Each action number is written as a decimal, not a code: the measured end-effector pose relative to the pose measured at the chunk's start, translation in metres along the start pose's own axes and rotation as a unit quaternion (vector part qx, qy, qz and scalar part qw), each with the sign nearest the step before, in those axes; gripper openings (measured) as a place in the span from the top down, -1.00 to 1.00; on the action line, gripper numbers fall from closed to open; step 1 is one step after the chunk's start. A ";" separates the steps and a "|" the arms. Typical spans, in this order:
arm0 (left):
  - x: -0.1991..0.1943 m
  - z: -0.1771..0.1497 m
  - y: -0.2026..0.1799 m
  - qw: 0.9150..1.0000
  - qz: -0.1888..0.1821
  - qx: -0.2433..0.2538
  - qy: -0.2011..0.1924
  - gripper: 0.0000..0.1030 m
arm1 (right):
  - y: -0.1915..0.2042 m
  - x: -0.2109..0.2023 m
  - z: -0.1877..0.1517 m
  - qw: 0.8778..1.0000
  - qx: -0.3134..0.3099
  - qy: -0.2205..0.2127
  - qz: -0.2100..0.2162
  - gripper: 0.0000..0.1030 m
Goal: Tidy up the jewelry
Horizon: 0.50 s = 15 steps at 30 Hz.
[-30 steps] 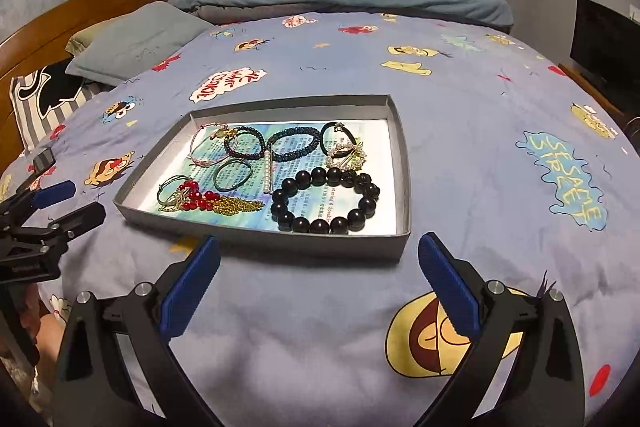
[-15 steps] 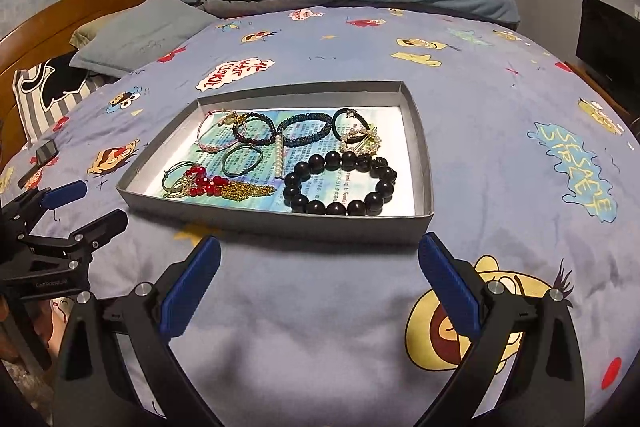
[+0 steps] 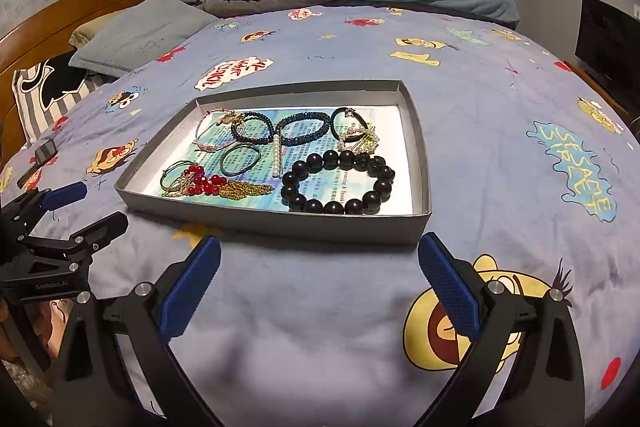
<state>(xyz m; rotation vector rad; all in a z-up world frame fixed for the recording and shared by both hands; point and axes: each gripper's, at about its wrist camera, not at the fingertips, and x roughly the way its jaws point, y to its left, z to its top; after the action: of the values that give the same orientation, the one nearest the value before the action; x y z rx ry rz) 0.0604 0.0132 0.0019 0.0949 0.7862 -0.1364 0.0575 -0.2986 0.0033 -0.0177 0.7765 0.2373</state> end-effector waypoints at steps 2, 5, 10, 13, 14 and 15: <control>0.000 -0.001 0.000 1.000 0.001 0.001 0.001 -0.87 | 0.000 0.000 0.000 1.000 0.001 0.000 0.000 -0.90; 0.001 -0.001 0.000 1.000 0.000 0.000 0.001 -0.87 | -0.001 0.002 0.000 1.000 0.003 0.002 0.000 -0.90; 0.001 -0.001 0.000 1.000 0.001 0.002 0.002 -0.87 | -0.001 0.003 -0.001 1.000 0.003 0.002 -0.001 -0.90; 0.001 -0.001 0.000 1.000 0.001 0.002 0.001 -0.87 | -0.001 0.003 -0.001 1.000 0.003 0.002 -0.001 -0.90; 0.001 -0.002 0.000 1.000 0.002 0.002 0.000 -0.87 | -0.001 0.003 -0.001 1.000 0.003 0.002 -0.001 -0.90; 0.002 -0.002 -0.001 1.000 0.002 0.003 0.000 -0.87 | -0.001 0.003 -0.001 1.000 0.003 0.002 0.000 -0.90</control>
<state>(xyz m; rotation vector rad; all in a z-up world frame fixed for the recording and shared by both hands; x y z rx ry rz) 0.0603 0.0125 -0.0007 0.1020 0.7852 -0.1341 0.0593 -0.2992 0.0003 -0.0125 0.7811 0.2341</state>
